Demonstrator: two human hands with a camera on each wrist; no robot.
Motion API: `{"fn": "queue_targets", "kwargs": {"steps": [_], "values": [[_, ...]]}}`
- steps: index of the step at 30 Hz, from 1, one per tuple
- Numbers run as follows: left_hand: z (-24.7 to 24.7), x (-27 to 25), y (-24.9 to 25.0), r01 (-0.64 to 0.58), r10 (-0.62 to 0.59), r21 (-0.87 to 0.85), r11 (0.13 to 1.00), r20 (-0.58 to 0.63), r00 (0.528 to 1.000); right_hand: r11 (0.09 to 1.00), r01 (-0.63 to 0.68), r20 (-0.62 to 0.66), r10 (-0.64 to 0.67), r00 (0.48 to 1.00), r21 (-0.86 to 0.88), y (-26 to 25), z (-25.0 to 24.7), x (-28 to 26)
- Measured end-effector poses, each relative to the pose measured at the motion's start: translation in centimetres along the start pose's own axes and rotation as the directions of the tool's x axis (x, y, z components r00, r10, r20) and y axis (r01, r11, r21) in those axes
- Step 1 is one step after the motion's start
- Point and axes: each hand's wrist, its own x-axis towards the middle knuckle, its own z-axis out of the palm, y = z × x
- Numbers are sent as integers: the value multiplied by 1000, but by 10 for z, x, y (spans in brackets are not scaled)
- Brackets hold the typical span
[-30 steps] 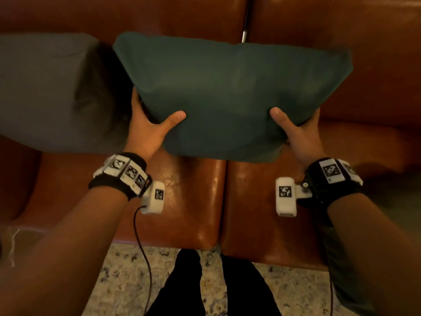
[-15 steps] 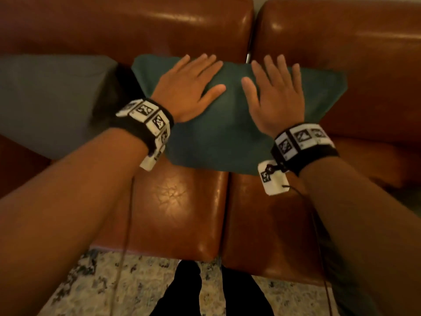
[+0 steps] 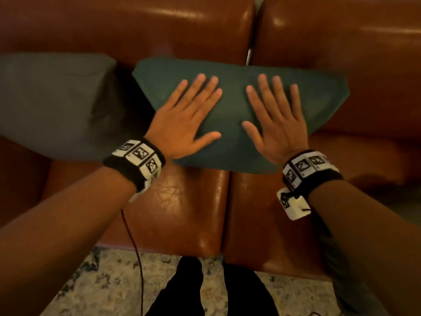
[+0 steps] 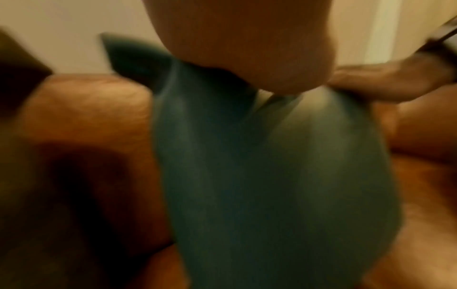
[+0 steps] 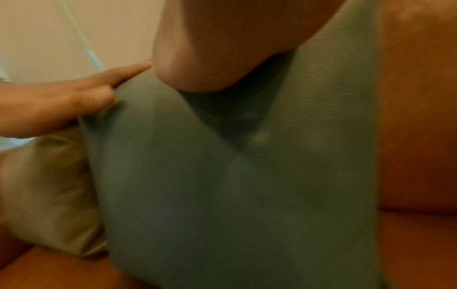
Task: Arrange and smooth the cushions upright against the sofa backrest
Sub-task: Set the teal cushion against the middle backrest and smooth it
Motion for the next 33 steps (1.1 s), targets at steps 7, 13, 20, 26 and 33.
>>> {"fn": "queue_targets", "kwargs": {"steps": [7,13,20,26,33], "values": [[10,-40,-60,296,-295,-20,955,41,955,916,-400,102,400,911,-22,62,-2,-38],[2,-68,-44,246,-253,-176,953,-14,967,795,-564,28,573,819,224,30,-18,-68],[26,-163,3,139,-64,-492,859,167,984,622,-683,608,387,693,383,-63,-25,-208],[62,-276,22,611,3,-514,601,767,642,207,-961,950,217,226,182,-129,-48,-372],[66,-333,49,625,-32,-260,736,909,416,3,-971,955,177,-237,-241,-151,-82,-513]]}}
